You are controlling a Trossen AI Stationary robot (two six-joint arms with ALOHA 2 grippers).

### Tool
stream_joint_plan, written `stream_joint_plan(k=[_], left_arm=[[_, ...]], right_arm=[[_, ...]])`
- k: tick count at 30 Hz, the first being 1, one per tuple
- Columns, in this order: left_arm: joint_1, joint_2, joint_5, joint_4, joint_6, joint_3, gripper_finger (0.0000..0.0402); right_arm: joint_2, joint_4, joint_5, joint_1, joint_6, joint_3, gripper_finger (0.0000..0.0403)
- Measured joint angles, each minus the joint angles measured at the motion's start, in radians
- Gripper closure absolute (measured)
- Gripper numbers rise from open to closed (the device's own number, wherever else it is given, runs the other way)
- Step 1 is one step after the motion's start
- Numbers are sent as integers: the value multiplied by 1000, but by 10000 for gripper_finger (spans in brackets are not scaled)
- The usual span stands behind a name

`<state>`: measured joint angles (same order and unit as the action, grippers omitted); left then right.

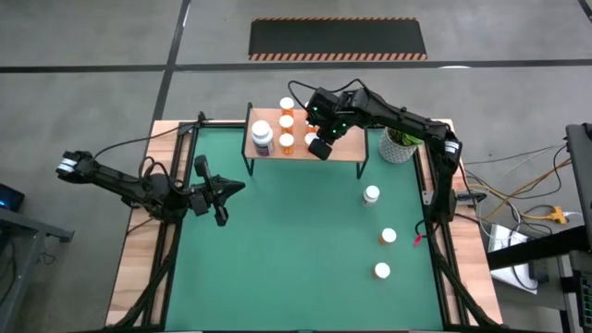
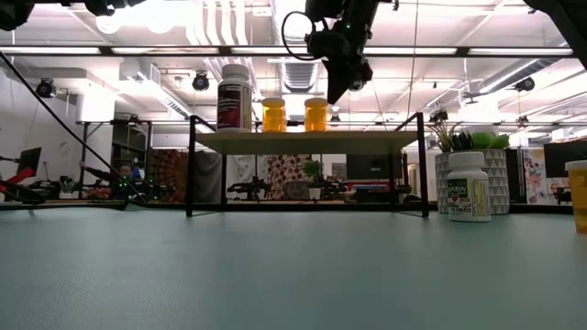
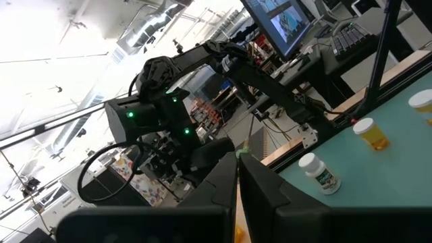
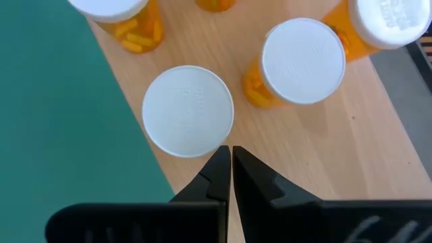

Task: Pick and place medicine bottles onto shelf by color
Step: Put the orange pill bottle on the shelf aligned with the other orange pill bottles, then adjust the orange pill bottles on the shelf

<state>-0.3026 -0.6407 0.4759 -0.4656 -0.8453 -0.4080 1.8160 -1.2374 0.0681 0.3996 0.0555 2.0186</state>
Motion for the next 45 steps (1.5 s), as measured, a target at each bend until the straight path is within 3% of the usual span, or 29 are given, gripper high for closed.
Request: stream_joint_plan(k=[9, 19, 35, 45], left_arm=[[0, 0, 0, 0, 0, 0, 402], [0, 0, 0, 0, 0, 0, 402], [0, 0, 0, 0, -1, 0, 402], [0, 0, 0, 0, -1, 0, 402]], right_arm=[[-7, 8, 11, 6, -67, 0, 394], [-10, 162, 12, 62, -202, 0, 394], [0, 318, 11, 75, -223, -103, 394], [2, 304, 10, 70, -223, -63, 394]])
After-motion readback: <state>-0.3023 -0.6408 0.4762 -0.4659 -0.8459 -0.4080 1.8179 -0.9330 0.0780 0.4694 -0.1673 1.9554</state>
